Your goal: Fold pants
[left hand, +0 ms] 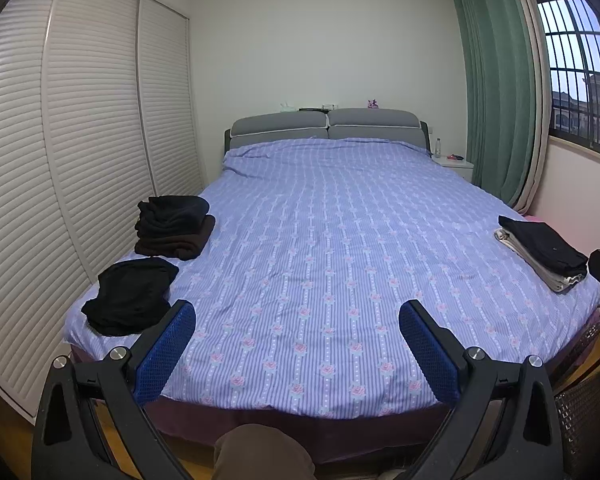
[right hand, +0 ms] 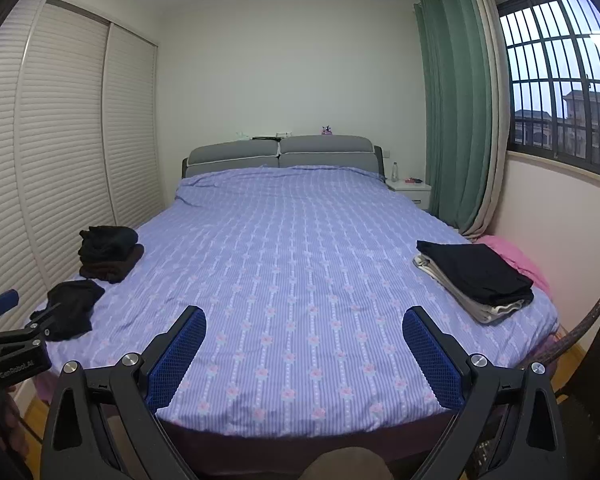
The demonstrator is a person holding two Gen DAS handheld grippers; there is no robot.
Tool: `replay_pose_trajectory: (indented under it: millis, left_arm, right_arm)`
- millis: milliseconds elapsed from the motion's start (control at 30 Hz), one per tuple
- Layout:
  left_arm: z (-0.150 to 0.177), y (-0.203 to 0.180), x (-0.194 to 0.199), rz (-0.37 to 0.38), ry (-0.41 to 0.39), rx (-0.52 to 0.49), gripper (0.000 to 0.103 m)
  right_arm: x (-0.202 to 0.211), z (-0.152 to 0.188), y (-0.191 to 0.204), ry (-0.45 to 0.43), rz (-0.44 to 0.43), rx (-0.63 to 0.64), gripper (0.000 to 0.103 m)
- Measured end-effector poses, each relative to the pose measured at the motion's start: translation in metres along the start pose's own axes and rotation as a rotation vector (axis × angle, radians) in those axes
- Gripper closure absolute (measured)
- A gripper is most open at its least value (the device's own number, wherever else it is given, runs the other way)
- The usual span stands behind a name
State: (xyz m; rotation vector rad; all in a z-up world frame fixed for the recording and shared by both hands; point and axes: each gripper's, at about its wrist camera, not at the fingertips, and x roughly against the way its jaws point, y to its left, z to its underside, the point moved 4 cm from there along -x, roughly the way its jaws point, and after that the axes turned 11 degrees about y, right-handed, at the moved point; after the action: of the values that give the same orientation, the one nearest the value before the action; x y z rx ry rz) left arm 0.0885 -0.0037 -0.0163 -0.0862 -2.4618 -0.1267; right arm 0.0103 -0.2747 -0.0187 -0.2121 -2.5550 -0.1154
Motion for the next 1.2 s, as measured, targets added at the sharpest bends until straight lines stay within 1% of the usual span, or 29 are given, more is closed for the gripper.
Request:
replay_pose_trajectory:
  millis: [567,1200]
  left_arm:
    - [0.0025,0.0032,0.0026,-0.001,-0.007,0.005,0.0]
    - [0.0009,-0.0008,0.0026,0.001,-0.005,-0.011,0.0]
  right_arm:
    - [-0.0013,0.0005,0.001,0.002,0.001,0.004,0.003]
    - [-0.0012,-0.0001,-0.0018,-0.006,-0.001,-0.001,0.003]
